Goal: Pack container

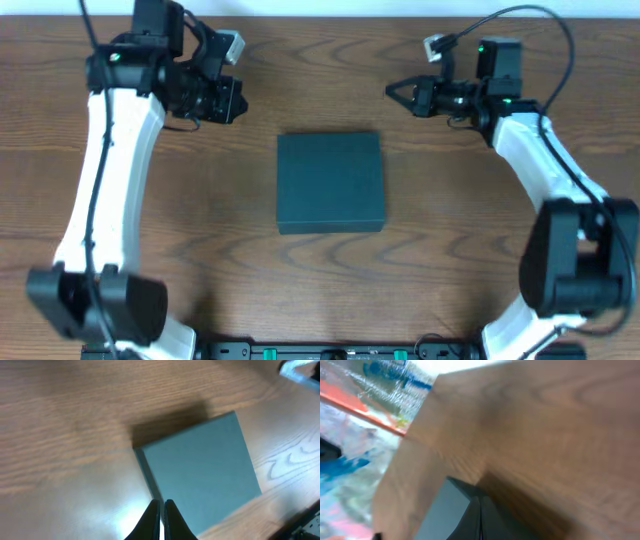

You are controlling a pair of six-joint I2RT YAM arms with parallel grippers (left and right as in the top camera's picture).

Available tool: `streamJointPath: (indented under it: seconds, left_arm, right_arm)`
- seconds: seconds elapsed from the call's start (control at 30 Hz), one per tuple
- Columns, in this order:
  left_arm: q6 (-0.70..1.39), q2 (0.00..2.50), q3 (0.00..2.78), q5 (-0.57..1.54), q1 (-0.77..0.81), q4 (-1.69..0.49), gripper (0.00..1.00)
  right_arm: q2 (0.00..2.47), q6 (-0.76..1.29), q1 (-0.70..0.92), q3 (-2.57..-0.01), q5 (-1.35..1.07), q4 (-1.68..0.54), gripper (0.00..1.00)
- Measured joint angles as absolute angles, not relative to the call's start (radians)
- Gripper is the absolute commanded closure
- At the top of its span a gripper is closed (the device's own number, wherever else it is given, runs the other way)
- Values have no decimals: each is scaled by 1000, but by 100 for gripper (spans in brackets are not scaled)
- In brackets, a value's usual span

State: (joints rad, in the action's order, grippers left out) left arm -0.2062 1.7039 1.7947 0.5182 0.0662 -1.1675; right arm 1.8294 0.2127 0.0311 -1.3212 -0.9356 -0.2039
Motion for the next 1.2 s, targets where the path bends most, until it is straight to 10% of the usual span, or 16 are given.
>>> streamJointPath:
  seconds: [0.73, 0.8, 0.87, 1.2]
  left_arm:
    - [-236, 1029, 1796, 487, 66, -1549, 94]
    - [-236, 953, 1799, 485, 66, -1569, 85]
    - [-240, 897, 1802, 479, 67, -1580, 9]
    - [-240, 815, 1806, 467, 66, -1609, 5]
  right_arm:
    - [1254, 82, 68, -1322, -810, -741, 98]
    - [1206, 71, 80, -1322, -808, -818, 61]
    - [1168, 56, 85, -1323, -808, -895, 1]
    - [1140, 40, 88, -1323, -771, -1074, 1]
